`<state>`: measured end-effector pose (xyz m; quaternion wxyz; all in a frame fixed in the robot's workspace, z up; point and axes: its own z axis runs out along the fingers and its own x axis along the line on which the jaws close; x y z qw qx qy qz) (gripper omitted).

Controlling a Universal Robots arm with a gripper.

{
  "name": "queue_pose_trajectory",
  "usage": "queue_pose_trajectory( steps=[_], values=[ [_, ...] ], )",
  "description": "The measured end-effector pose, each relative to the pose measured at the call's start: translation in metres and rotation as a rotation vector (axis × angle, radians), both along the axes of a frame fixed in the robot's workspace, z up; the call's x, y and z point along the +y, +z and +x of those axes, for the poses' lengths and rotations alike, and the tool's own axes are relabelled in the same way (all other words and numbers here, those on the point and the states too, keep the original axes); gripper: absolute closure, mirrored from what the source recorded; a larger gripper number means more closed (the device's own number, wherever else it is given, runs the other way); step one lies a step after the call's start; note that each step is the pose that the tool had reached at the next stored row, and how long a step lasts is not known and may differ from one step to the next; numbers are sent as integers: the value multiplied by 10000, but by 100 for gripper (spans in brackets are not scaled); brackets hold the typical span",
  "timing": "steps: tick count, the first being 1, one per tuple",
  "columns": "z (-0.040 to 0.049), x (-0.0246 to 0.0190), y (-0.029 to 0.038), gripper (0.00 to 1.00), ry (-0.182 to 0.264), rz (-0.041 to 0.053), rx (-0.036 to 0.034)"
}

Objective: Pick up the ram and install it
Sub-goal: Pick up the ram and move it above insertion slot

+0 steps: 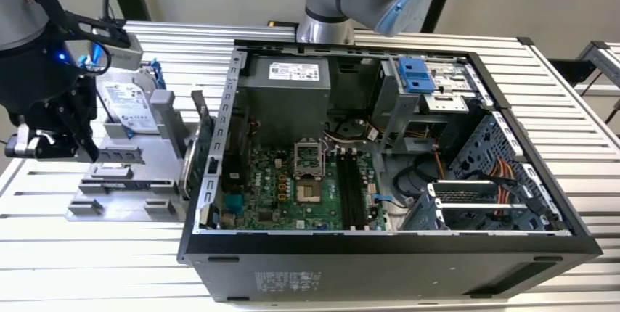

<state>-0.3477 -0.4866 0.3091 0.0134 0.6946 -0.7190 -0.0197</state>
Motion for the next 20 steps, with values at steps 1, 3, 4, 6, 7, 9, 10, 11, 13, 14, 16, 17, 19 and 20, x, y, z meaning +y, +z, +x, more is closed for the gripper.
queue_pose_trajectory(
  steps=[1,3,4,6,7,9,10,11,13,14,16,17,19,20],
  values=[
    [0,4,10,100,0,1,0],
    [0,13,31,100,0,3,0],
    [0,18,42,100,0,4,0],
    [0,28,63,100,0,7,-1],
    [0,34,74,100,0,9,-1],
    [0,45,97,100,0,12,-1],
    [0,49,108,100,0,13,0],
    [1,51,121,100,1,14,0],
    [0,54,142,100,1,14,0],
    [0,55,154,100,0,15,-1],
    [0,58,176,100,1,15,-1],
    [0,61,186,100,0,16,-1],
    [0,71,207,100,-1,18,-2],
    [0,74,218,100,0,18,-1]
  ],
)
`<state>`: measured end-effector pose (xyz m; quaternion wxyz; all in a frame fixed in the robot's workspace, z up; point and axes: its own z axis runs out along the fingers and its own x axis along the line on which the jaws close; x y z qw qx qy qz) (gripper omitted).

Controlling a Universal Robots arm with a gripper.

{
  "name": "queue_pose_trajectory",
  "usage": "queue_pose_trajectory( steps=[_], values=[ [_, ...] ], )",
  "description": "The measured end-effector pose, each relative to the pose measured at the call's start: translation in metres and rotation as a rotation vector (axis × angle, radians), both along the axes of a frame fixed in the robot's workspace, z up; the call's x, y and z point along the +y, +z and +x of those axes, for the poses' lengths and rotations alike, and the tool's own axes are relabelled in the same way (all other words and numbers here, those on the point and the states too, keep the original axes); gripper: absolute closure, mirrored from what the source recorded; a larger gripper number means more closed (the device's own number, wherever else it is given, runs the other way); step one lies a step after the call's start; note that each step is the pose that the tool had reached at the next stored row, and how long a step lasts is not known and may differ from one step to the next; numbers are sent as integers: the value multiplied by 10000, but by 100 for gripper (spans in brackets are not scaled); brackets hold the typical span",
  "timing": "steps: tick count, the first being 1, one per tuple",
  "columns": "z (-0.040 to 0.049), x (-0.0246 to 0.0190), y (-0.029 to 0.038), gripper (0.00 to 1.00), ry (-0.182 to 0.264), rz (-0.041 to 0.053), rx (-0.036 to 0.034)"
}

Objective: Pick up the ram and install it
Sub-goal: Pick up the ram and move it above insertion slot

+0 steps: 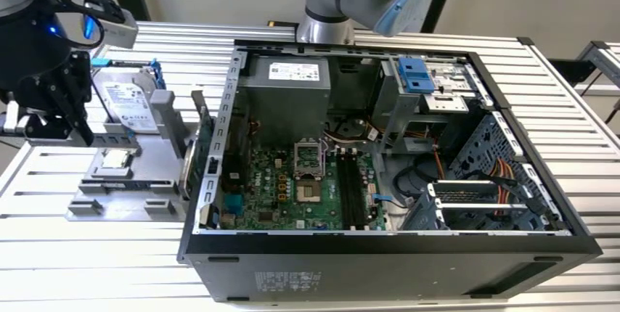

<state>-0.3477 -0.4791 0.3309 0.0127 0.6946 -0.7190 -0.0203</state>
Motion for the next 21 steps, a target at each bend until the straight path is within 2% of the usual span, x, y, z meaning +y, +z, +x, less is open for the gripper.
queue_pose_trajectory(
  steps=[6,14,21],
  values=[
    [0,30,61,100,0,17,-2],
    [0,93,133,100,0,133,-12],
    [0,125,227,100,85,155,-13]
  ],
)
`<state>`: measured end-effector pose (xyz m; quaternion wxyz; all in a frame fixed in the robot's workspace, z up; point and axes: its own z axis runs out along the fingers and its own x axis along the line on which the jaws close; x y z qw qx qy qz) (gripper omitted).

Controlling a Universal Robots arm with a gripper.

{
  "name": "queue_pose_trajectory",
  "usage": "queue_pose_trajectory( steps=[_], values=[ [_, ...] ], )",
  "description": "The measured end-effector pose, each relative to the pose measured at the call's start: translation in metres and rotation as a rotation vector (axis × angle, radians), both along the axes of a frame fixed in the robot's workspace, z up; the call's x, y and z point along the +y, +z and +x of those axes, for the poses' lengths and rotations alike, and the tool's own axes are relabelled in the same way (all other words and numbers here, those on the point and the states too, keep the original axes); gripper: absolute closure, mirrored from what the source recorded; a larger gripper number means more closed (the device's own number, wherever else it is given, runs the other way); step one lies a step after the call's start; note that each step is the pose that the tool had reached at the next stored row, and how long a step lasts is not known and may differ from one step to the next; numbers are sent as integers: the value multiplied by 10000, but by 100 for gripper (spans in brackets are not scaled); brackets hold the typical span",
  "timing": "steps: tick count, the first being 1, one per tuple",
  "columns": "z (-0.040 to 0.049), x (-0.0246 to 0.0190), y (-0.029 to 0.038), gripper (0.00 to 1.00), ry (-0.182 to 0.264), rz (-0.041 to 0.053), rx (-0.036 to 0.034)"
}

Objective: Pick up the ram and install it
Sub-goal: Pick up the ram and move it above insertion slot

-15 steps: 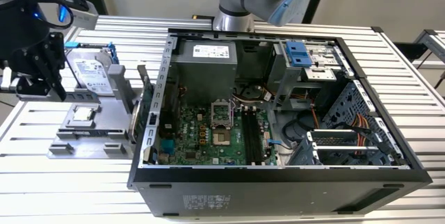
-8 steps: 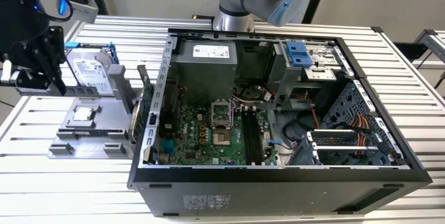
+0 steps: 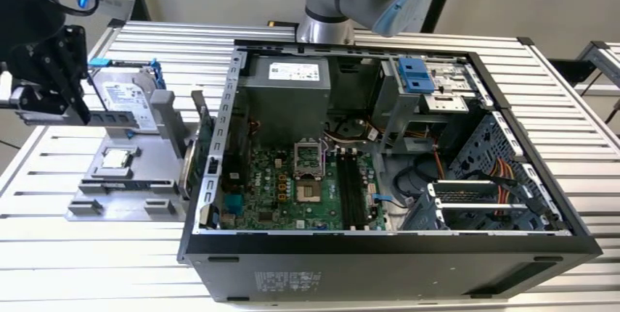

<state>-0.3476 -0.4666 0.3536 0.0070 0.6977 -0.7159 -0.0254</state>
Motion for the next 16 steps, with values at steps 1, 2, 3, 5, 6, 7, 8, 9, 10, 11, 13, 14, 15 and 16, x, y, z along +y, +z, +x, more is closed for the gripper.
queue_pose_trajectory(
  steps=[1,2,3,5,6,7,8,9,10,11,13,14,15,16],
  values=[
    [0,2,15,100,15,0,0],
    [0,4,29,100,22,1,0],
    [0,5,44,100,28,0,1],
    [0,7,74,100,38,0,0],
    [0,8,88,100,41,0,0],
    [0,8,101,100,43,0,0],
    [0,9,113,100,45,0,0],
    [0,9,127,100,46,0,0],
    [0,9,140,100,48,1,0],
    [0,9,152,100,49,0,1],
    [0,9,157,100,48,1,-1],
    [0,9,157,100,48,1,-1],
    [-1,9,157,100,48,2,-1],
    [0,9,157,100,49,1,-1]
  ],
)
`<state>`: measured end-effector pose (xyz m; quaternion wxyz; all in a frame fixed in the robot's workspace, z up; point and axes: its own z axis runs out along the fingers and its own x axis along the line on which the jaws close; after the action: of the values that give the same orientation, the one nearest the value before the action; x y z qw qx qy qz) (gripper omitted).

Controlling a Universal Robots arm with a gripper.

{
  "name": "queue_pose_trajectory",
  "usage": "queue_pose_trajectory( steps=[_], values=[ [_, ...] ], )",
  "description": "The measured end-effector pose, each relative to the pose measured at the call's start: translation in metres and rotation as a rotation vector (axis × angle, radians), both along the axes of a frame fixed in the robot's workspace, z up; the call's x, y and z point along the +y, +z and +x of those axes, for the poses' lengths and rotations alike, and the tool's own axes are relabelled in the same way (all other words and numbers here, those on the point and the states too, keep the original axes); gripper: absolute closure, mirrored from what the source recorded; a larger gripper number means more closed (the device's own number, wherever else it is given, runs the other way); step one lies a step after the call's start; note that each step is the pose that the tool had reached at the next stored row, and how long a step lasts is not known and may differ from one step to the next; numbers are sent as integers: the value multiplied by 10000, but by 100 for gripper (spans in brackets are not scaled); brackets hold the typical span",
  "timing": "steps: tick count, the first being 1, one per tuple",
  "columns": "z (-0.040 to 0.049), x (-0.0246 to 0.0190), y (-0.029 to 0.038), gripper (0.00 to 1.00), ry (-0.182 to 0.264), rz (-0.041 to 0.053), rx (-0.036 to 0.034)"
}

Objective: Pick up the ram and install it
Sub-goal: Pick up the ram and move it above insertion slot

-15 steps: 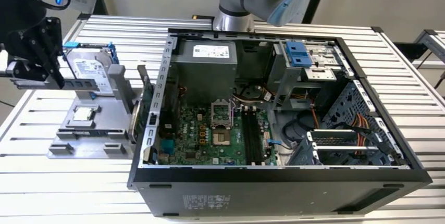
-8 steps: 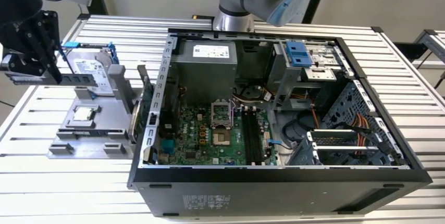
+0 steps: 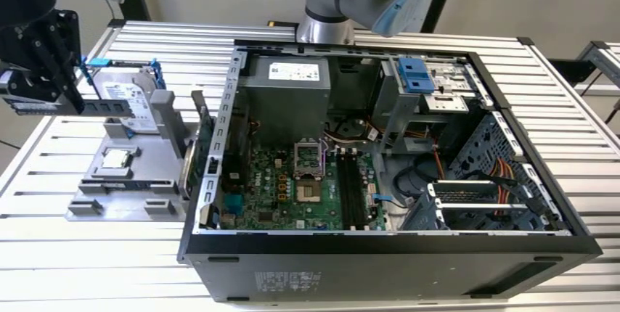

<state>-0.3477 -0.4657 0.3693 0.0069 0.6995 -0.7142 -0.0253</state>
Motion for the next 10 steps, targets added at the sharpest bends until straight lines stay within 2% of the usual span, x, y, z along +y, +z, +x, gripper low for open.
queue_pose_trajectory(
  steps=[10],
  values=[
    [67,0,1,100,0,-1,1]
  ],
)
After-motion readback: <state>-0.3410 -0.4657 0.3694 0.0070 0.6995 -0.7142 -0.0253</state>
